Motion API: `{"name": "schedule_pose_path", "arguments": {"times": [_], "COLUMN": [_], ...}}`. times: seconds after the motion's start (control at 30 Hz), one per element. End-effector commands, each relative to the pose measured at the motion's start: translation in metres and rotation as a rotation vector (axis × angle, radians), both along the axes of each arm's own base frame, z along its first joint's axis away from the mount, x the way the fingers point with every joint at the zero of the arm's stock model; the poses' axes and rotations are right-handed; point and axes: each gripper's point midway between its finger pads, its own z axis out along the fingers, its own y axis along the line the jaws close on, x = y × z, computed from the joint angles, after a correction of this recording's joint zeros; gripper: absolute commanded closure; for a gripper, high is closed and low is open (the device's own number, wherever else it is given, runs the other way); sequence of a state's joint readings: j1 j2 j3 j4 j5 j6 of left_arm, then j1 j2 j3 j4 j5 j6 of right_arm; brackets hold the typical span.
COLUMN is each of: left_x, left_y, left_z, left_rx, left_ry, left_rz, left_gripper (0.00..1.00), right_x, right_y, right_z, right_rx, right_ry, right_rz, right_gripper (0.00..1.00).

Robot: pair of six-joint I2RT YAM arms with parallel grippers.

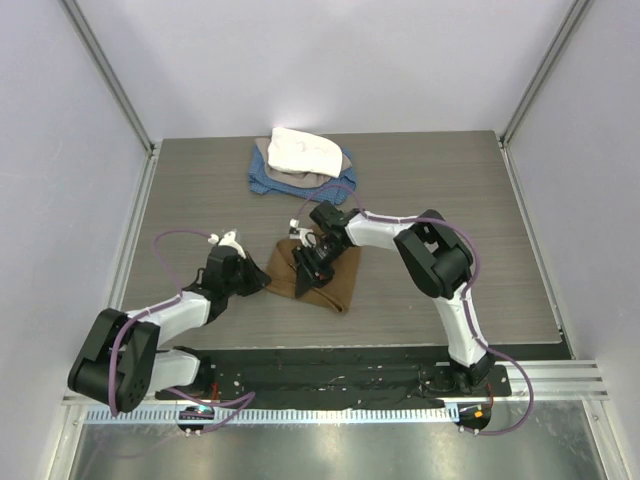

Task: Fold the napkin, place the utensils inside, and roll it up
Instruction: Roll the napkin with the utensil

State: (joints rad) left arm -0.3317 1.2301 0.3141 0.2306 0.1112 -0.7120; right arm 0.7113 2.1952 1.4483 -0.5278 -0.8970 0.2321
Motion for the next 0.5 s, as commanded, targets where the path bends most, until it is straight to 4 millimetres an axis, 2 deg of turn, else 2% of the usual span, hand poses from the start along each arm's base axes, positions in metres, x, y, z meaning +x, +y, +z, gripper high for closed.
{"name": "schedule_pose_path", "arguments": {"times": [0.0, 0.07, 0.13, 0.17, 0.23, 0.27, 0.33, 0.37, 0.47], "left_x": [0.008, 0.007, 0.006, 0.005, 0.004, 0.004, 0.005, 0.004, 0.005], "left_y": [0.004, 0.002, 0.001, 0.001, 0.000, -0.001, -0.002, -0.002, -0.001], "left_z": [0.001, 0.000, -0.002, -0.003, -0.003, -0.003, -0.001, -0.002, -0.001], "left_rx": [0.046, 0.049, 0.051, 0.052, 0.054, 0.054, 0.055, 0.056, 0.061], "left_ry": [0.013, 0.028, 0.052, 0.060, 0.080, 0.087, 0.093, 0.104, 0.113], "left_rz": [-0.005, -0.014, -0.022, -0.024, -0.031, -0.035, -0.037, -0.037, -0.037], "left_gripper": [1.00, 1.00, 1.00, 1.00, 1.00, 1.00, 1.00, 1.00, 1.00], "right_x": [0.048, 0.056, 0.057, 0.061, 0.057, 0.059, 0.053, 0.051, 0.041], "right_y": [-0.017, -0.026, -0.036, -0.040, -0.052, -0.057, -0.066, -0.069, -0.078], "right_z": [0.016, 0.034, 0.037, 0.055, 0.054, 0.066, 0.062, 0.069, 0.060], "right_rx": [-0.101, -0.123, -0.156, -0.169, -0.200, -0.215, -0.230, -0.227, -0.245], "right_ry": [-0.320, -0.430, -0.521, -0.618, -0.701, -0.782, -0.831, -0.858, -0.857], "right_rz": [-0.082, -0.106, -0.105, -0.124, -0.113, -0.132, -0.125, -0.135, -0.126], "right_gripper": [0.46, 0.39, 0.36, 0.35, 0.33, 0.33, 0.32, 0.31, 0.31]}}
